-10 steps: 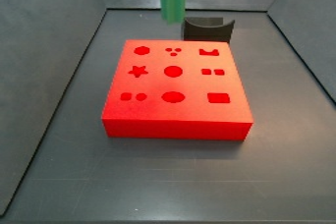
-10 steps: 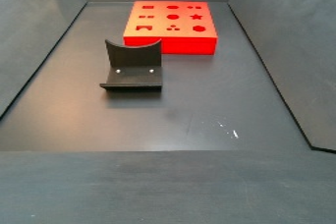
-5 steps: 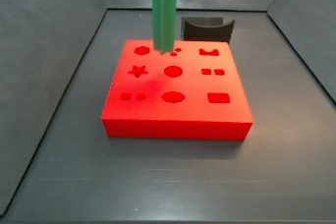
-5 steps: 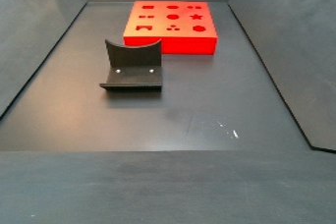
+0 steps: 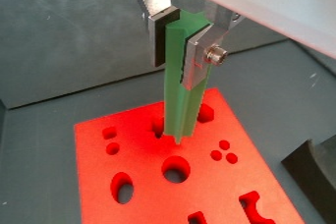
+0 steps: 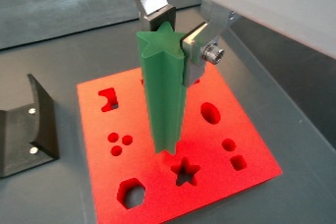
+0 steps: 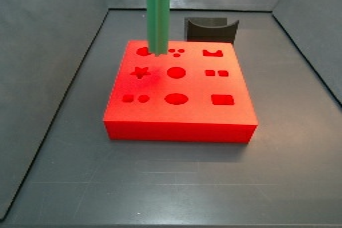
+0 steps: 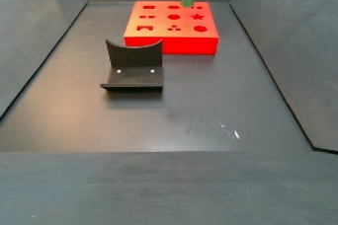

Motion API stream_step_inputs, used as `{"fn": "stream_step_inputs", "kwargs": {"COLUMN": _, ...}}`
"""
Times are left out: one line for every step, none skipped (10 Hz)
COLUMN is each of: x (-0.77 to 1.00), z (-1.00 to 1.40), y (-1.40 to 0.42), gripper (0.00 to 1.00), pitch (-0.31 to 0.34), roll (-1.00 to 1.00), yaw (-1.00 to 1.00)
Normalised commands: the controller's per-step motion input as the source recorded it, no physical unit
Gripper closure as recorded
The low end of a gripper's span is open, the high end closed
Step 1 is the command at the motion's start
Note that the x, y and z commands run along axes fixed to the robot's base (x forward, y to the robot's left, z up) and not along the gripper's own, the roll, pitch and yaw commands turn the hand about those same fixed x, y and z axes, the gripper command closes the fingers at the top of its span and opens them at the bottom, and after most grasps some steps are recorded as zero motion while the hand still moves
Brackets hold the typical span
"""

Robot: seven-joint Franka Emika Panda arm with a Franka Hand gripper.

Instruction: Insert the star object.

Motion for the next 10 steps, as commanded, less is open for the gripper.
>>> {"fn": "stream_step_inputs", "kwargs": {"x": -0.02, "z": 0.07, "y": 0.00, "gripper": 1.00, "pitch": -0.171, "roll": -0.31, "yaw": 0.00}}
{"fn": "stream_step_inputs", "kwargs": {"x": 0.00, "z": 0.14, "y": -0.17, "gripper": 1.00, "pitch": -0.003, "roll": 0.01, "yaw": 0.05}}
{"fn": "stream_step_inputs", "kwargs": {"x": 0.00, "z": 0.07, "y": -0.19, "gripper": 1.00, "pitch": 0.000, "roll": 0.11, "yaw": 0.06}}
{"fn": "stream_step_inputs", "kwargs": {"x": -0.18, "z": 0.00, "y": -0.26, "gripper": 1.00, "pitch": -0.066, "roll": 0.20, "yaw": 0.01}}
{"fn": "stream_step_inputs", "kwargs": {"x": -0.03, "z": -0.03, "y": -0.16, "gripper": 1.00, "pitch": -0.044, "roll": 0.16, "yaw": 0.00}}
{"fn": "stream_step_inputs", "kwargs": {"x": -0.04, "z": 0.00, "y": -0.10, "gripper": 1.00, "pitch": -0.023, "roll": 0.15, "yaw": 0.00}}
{"fn": "stream_step_inputs", "kwargs": {"x": -0.07, "z": -0.01, "y": -0.05, "gripper": 1.00, "pitch": -0.050, "roll": 0.18, "yaw": 0.00}}
{"fn": "stream_step_inputs", "kwargs": {"x": -0.08, "z": -0.07, "y": 0.00, "gripper": 1.00, "pitch": -0.050, "roll": 0.25, "yaw": 0.00}}
{"fn": "stream_step_inputs", "kwargs": {"x": -0.22, "z": -0.15, "y": -0.01, "gripper": 1.00, "pitch": -0.144, "roll": 0.31, "yaw": 0.04}}
{"fn": "stream_step_inputs", "kwargs": {"x": -0.26, "z": -0.09, "y": -0.03, "gripper": 1.00, "pitch": -0.137, "roll": 0.32, "yaw": 0.04}}
